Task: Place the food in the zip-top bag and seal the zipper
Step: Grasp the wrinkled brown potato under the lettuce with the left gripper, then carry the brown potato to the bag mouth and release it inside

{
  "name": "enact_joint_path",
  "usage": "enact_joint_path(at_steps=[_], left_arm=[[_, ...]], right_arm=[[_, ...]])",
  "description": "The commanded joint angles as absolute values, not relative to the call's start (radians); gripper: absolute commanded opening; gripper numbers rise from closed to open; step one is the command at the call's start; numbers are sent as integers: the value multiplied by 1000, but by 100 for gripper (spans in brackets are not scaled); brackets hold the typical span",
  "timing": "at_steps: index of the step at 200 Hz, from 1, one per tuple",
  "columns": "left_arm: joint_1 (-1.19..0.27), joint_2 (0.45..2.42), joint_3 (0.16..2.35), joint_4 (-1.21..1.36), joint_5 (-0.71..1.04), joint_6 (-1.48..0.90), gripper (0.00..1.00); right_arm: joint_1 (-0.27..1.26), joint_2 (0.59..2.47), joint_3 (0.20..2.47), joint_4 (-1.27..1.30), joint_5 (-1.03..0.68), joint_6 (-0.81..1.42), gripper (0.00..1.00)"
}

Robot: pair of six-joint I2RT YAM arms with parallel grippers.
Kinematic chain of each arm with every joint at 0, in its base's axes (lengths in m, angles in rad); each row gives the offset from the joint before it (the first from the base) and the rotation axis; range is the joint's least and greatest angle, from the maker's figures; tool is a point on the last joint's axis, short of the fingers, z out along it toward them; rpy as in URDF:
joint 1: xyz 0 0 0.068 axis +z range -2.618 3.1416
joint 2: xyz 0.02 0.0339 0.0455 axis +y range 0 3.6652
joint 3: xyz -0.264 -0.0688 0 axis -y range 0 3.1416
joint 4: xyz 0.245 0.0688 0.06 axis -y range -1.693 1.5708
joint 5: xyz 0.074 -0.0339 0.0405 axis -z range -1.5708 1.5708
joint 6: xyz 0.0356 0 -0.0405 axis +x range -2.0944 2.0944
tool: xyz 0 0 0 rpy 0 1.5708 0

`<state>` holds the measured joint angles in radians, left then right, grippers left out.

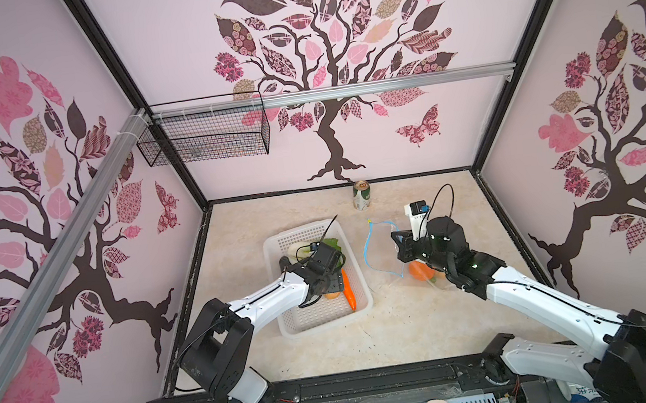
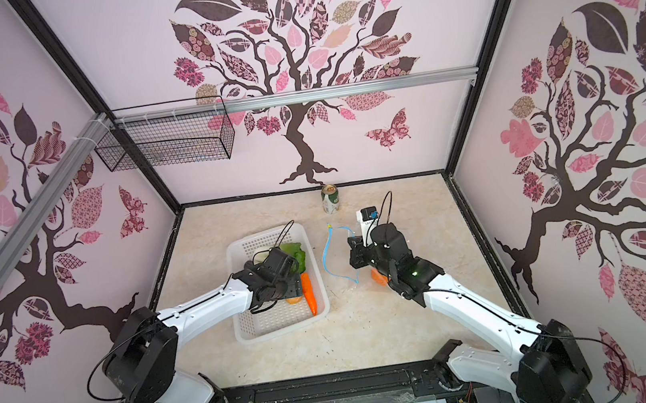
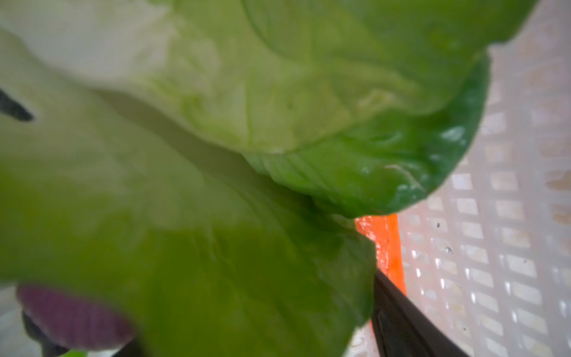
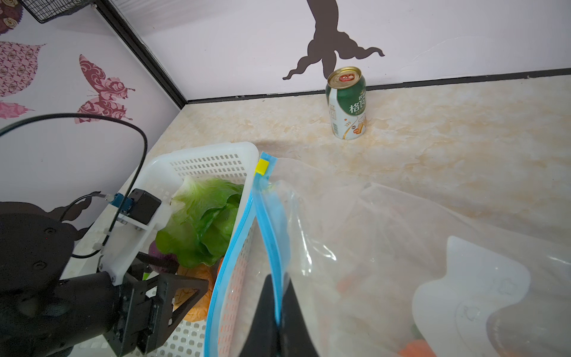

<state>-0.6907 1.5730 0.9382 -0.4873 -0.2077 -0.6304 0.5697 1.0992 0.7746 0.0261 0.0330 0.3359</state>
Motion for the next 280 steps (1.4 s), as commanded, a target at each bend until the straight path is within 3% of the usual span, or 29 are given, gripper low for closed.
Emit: enact_joint_path(at_steps=[1,66,114,163,280], left_arm=[[-693,1598,933,-462,-216,-633,81],[-692,1661,948,-447,-219,-626,79],[-692,1642,930,-434,-219,-624,57],[-692,1577,912,-459,-229,-625,48],[-707,1202,893,-391,-112,-525,49]], right_arm=[[572,1092,778,15,49,327,0],[573,1091,777,16,54,324,0],[572,1089,777,15,57,322,0],[572,1085,775,14,57,324,0],[573,1081,776,26,36,333,0]])
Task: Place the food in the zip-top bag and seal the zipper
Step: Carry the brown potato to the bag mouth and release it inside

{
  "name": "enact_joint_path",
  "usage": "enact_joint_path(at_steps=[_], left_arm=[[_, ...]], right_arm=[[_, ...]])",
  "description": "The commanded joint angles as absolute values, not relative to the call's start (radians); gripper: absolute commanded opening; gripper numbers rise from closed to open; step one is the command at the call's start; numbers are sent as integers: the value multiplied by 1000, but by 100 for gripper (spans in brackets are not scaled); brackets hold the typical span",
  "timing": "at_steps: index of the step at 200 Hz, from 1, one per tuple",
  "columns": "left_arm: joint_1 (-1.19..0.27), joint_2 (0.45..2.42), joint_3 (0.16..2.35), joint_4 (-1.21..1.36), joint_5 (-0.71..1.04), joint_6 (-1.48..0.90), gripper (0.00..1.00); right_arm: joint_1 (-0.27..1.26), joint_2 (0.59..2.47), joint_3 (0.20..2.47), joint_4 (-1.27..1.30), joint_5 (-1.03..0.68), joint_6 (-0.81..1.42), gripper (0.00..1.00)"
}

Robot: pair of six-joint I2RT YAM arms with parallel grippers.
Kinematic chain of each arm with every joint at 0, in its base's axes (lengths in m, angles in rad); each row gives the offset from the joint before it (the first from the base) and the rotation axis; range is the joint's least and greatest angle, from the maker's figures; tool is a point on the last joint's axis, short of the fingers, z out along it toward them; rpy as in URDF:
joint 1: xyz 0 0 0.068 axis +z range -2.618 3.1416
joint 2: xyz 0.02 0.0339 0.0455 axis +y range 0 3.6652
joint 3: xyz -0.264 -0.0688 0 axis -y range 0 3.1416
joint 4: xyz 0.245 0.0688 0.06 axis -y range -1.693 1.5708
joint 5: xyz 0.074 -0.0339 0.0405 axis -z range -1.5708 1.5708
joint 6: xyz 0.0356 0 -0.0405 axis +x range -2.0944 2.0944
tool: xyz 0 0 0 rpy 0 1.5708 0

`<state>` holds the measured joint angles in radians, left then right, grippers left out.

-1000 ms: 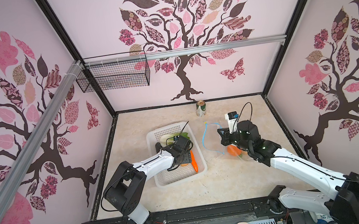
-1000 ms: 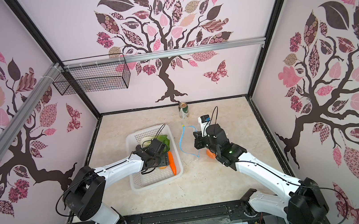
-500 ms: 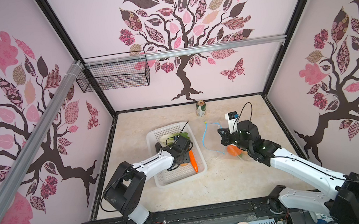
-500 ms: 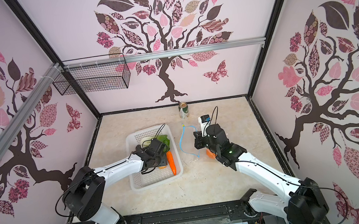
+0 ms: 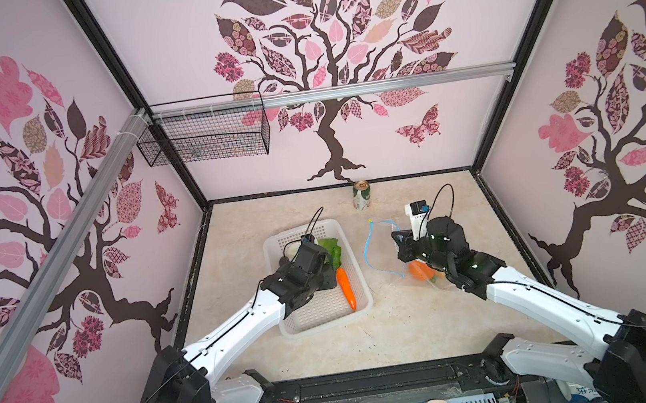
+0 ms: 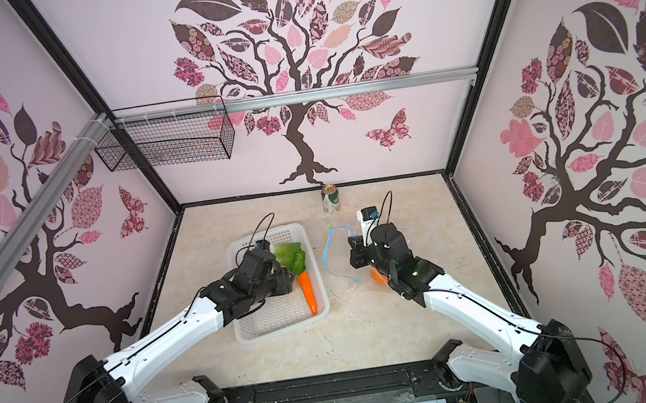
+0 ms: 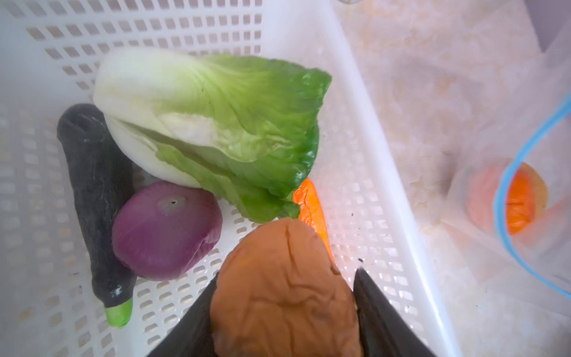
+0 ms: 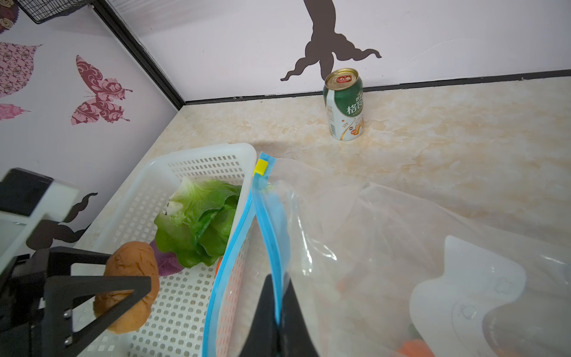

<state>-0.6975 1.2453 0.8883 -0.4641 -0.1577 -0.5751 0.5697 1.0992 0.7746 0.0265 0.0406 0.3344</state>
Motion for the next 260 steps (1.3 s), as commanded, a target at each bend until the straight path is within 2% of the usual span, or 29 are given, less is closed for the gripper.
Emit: enact_joint_path(at_steps=[1,47,98,148,260], left_arm=[[-707,1200,895,-388,-111,-524,49],[-759,1213,974,-216,-14,-408,48],[-806,1349,1095,-127,42,-333,48],[-814,1465,1165,-103,84,-265,48],[-824,1655,1219,-140,114,-299,50]], right_arm=[[572,1081,776,26,36,333,0],[573,1083,774,28,14,331,0],[572,1076,773,30,-17,324,0],[573,1072,775,32,-57,327,0],[573,1085,778,43,-74,328,0]])
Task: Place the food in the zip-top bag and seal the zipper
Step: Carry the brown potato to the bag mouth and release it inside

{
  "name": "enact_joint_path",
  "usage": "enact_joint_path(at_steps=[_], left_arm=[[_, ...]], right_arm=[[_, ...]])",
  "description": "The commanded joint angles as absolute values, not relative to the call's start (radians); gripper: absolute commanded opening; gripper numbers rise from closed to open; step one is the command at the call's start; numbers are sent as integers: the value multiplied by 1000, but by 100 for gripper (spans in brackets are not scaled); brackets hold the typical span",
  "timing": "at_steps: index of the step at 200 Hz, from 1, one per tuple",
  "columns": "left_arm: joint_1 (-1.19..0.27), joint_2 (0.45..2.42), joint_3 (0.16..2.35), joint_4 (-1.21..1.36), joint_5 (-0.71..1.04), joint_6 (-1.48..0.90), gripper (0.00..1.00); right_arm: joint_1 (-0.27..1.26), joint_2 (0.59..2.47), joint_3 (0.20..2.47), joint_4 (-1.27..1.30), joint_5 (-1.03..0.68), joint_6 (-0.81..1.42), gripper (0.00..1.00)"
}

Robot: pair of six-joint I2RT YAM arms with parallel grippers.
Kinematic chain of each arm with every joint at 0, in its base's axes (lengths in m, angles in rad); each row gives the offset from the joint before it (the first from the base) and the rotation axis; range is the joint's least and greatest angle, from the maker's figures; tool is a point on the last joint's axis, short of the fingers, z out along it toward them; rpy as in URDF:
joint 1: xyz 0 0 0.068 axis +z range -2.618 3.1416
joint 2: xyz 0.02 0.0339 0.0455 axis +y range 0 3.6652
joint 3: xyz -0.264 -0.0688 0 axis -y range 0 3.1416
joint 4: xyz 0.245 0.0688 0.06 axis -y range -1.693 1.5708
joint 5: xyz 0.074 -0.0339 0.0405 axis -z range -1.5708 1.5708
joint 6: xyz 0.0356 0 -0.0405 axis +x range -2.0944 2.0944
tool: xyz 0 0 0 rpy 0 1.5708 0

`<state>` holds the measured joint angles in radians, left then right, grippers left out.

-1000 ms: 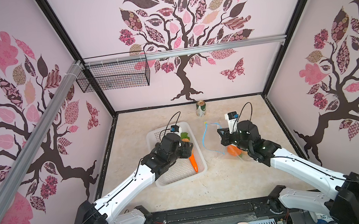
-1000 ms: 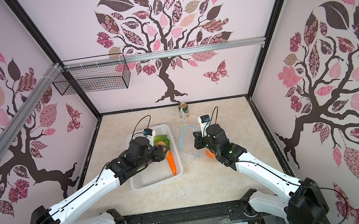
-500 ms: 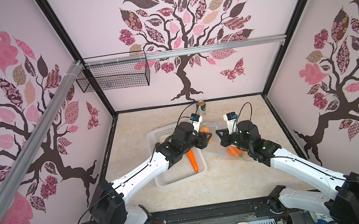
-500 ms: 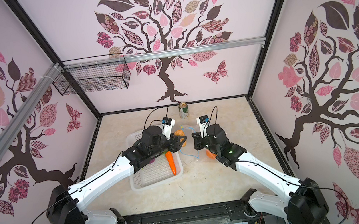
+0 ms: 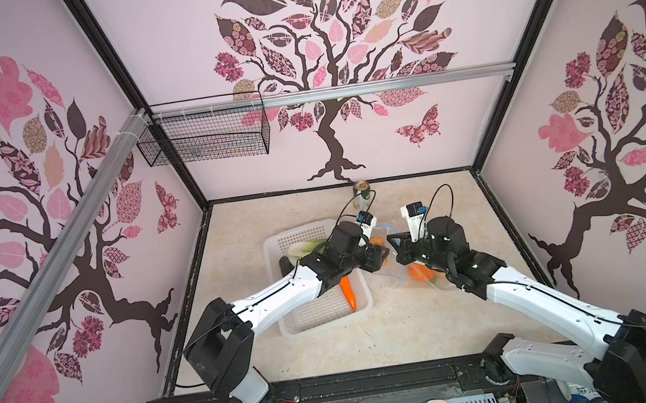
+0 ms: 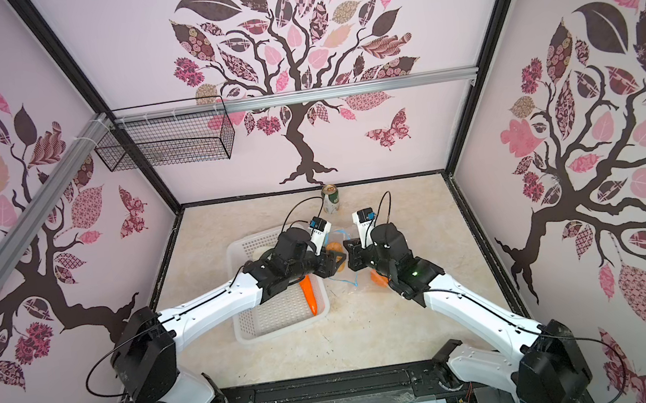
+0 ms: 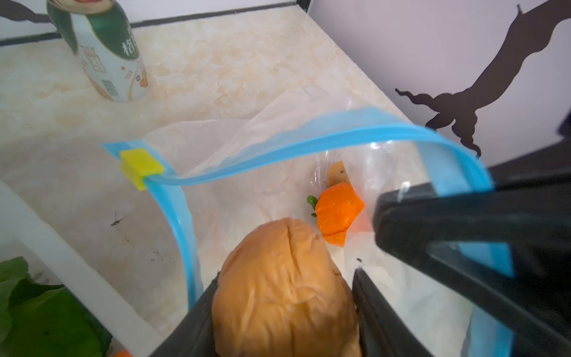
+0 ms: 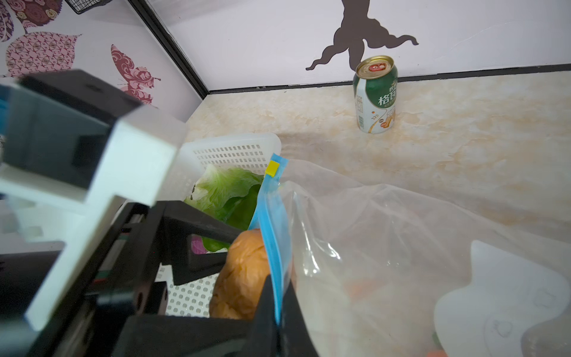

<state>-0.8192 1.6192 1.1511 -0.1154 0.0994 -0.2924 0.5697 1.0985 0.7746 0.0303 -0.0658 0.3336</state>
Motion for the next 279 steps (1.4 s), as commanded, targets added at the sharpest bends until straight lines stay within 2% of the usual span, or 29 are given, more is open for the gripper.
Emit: enact_joint_path(at_steps=[1,38,69,124,202,279], left_arm=[[-825,1658,1221,-140,114,-299,50],[-826,1727,1286,-225,98,-304,51],[-825,1756,1319,-265,95,-317,57],[-825,1754,1335,-289,92,-332,79],[-826,1668,1327,-297,125,-372,83],[-824,1428,1175,-295,68,-438,84]], right_arm=[[573,1085,777,43,-74,328,0],[573,1086,776,42,-72,324,0],[572,1085,775,39,-71,319,0],[573,1081,776,38,-69,317,0],[573,1078,776,30,-50,316,0],[572,1077,775,31,-32,320,0]])
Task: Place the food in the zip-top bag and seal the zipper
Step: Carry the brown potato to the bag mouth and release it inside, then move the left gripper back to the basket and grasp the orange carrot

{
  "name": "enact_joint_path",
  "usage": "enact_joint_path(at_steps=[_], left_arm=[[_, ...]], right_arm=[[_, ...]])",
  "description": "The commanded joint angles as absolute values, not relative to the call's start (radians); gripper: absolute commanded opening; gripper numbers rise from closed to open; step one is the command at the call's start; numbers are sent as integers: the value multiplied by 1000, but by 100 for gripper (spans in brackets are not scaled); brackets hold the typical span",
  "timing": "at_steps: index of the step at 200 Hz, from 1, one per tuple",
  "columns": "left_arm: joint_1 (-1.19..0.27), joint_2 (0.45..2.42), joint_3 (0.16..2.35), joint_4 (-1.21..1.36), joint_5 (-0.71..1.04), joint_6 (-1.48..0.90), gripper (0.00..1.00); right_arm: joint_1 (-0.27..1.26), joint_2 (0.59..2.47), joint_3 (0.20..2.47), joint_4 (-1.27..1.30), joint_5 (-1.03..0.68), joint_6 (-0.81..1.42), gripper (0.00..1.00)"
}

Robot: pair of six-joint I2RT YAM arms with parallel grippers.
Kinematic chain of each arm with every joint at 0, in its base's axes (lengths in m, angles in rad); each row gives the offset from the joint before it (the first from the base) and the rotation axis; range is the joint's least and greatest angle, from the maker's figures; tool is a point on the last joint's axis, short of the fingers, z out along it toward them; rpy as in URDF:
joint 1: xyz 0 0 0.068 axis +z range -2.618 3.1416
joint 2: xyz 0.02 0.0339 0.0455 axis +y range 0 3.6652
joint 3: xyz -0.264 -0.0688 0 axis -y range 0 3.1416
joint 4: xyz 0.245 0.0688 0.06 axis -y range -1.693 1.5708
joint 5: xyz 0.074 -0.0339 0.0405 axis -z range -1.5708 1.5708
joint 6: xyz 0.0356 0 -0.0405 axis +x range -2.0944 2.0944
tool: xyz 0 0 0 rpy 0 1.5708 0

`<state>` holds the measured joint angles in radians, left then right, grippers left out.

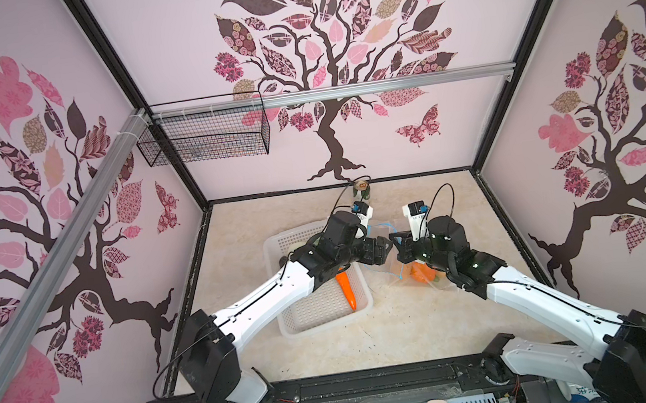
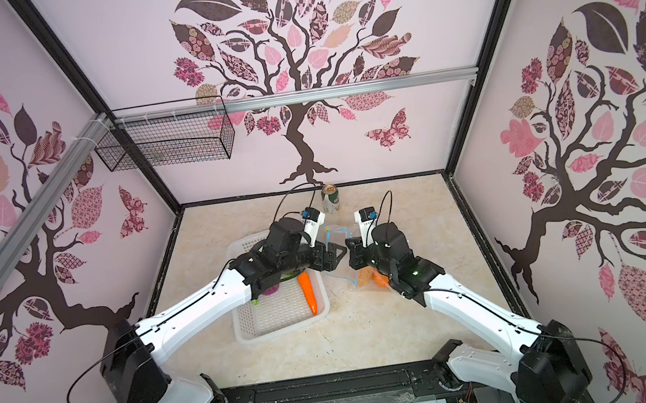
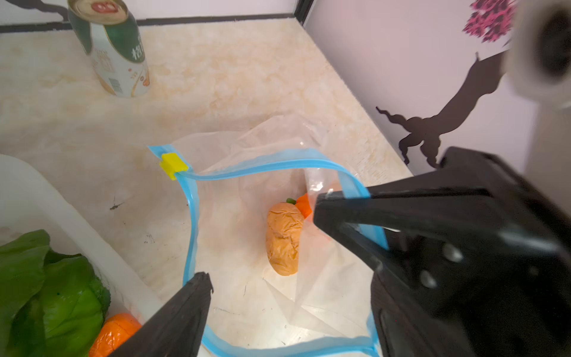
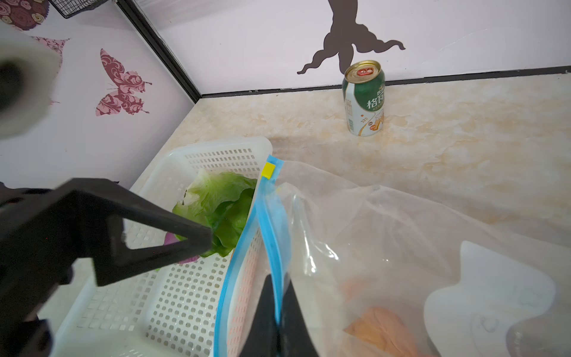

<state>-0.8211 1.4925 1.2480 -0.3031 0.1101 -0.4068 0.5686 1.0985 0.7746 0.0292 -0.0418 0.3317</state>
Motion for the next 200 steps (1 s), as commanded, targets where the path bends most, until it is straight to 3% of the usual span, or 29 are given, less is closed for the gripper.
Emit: enact_joint_path(at_steps=[1,60,114,200], left_arm=[[-825,1425,1173,-295,64,-438,84],[-766,1260,1001,-324,-192,-521,85],[-692,1231,881,-358,-203,-582,83],[-693,1408,843,-274,-123,-675,72]], right_arm=[[572,1077,775,31,-32,320,0],[572,1075,771,32,-31,321,0],[572,1075,769,35,-32,321,0],[572,1077,768,34,-31,321,0]])
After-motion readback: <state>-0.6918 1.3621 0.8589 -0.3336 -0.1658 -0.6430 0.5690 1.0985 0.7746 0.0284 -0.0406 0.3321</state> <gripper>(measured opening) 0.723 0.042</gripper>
